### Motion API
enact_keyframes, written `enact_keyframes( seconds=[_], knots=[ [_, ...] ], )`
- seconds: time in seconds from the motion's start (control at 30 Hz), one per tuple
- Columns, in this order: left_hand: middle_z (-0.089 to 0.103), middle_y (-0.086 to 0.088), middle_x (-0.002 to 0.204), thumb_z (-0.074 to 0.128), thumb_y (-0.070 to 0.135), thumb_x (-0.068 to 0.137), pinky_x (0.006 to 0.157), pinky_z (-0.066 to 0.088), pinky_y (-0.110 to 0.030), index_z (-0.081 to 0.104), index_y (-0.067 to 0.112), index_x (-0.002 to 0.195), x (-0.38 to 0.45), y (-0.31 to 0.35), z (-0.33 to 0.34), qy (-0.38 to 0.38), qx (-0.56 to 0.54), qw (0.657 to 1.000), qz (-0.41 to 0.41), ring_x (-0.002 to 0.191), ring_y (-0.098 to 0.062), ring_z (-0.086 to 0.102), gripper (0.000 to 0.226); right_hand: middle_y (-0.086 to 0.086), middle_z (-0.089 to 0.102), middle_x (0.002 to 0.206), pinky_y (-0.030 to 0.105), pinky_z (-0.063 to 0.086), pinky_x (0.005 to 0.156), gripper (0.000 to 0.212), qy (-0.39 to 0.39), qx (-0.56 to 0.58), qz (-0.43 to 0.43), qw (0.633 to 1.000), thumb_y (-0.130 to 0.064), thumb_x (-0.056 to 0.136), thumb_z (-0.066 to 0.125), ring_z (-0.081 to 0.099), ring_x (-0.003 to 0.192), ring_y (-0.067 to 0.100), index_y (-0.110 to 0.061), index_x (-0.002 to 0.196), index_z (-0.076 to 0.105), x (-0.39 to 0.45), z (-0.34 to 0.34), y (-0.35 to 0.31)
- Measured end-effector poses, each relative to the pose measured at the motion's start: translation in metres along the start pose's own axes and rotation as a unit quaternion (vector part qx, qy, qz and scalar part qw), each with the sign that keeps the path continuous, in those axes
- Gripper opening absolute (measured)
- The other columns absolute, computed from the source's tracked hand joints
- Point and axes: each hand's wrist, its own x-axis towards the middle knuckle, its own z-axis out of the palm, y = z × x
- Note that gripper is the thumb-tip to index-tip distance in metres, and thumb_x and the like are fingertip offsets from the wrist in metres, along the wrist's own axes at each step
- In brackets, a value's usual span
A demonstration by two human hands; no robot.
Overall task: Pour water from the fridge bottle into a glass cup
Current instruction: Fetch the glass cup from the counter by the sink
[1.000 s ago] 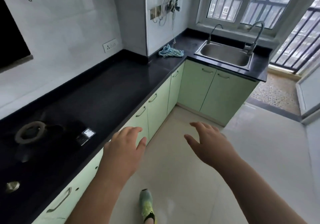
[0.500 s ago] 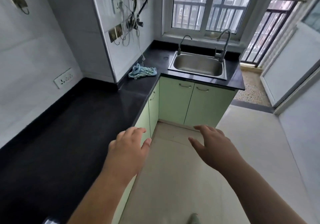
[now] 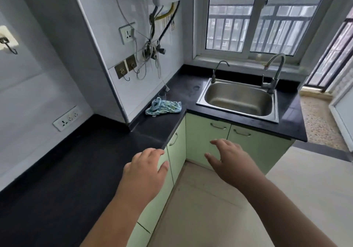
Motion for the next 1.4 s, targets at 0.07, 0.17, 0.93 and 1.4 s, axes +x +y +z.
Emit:
enact_keyframes(
  seconds=[0.07, 0.17, 0.93, 1.4],
  knots=[
    [0.047, 0.02, 0.15, 0.041, 0.054, 0.105, 0.109, 0.04, -0.038, 0.046, 0.039, 0.147, 0.025, 0.013, 0.002, 0.009, -0.015, 1.0, -0.012, 0.137, -0.01, 0.044, 0.045, -0.008, 0.046, 0.156, 0.04, 0.04, 0.116, 0.059, -0.002, -0.004, -0.019, 1.0, -0.059, 0.102, 0.045, 0.04, 0.145, 0.02, -0.03, 0.153, 0.041, 0.033, -0.012, 0.009],
    [0.048, 0.02, 0.149, 0.042, 0.053, 0.105, 0.108, 0.041, -0.038, 0.047, 0.039, 0.146, 0.059, 0.027, 0.006, 0.003, -0.028, 0.999, -0.03, 0.137, -0.009, 0.044, 0.044, -0.009, 0.045, 0.157, 0.041, 0.04, 0.115, 0.058, -0.015, -0.003, -0.028, 1.0, -0.059, 0.102, 0.045, 0.039, 0.146, 0.02, -0.03, 0.152, 0.042, 0.075, -0.023, 0.019],
    [0.052, 0.008, 0.15, 0.044, 0.05, 0.105, 0.104, 0.046, -0.043, 0.05, 0.031, 0.147, 0.41, -0.025, 0.028, -0.027, -0.036, 0.996, -0.074, 0.135, -0.021, 0.049, 0.046, -0.008, 0.045, 0.157, 0.038, 0.038, 0.117, 0.059, -0.04, -0.01, -0.04, 0.998, -0.058, 0.102, 0.046, 0.04, 0.145, 0.019, -0.029, 0.154, 0.04, 0.399, -0.018, 0.008],
    [0.041, 0.002, 0.162, 0.043, 0.043, 0.104, 0.116, 0.039, -0.049, 0.035, 0.027, 0.159, 0.551, -0.061, 0.084, -0.12, -0.068, 0.967, -0.212, 0.144, -0.026, 0.044, 0.058, 0.002, 0.035, 0.163, 0.041, 0.044, 0.111, 0.066, -0.19, 0.017, -0.098, 0.977, -0.052, 0.101, 0.051, 0.043, 0.143, 0.026, -0.022, 0.157, 0.034, 0.593, 0.054, -0.027]
  ],
)
